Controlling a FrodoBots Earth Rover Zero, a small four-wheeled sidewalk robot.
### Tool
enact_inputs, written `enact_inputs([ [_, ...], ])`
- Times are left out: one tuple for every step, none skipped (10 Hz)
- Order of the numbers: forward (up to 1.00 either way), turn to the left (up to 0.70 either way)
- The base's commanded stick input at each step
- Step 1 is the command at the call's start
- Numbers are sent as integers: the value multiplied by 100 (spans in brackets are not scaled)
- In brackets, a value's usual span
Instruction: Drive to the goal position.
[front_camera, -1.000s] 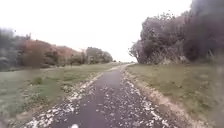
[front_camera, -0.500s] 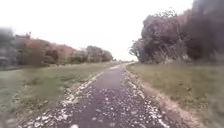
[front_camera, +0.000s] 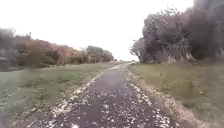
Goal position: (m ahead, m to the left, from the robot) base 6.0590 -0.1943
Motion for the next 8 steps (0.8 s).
enact_inputs([
  [85,0],
  [85,0],
  [85,0],
  [85,0],
  [85,0],
  [85,0],
  [85,0],
  [85,0],
])
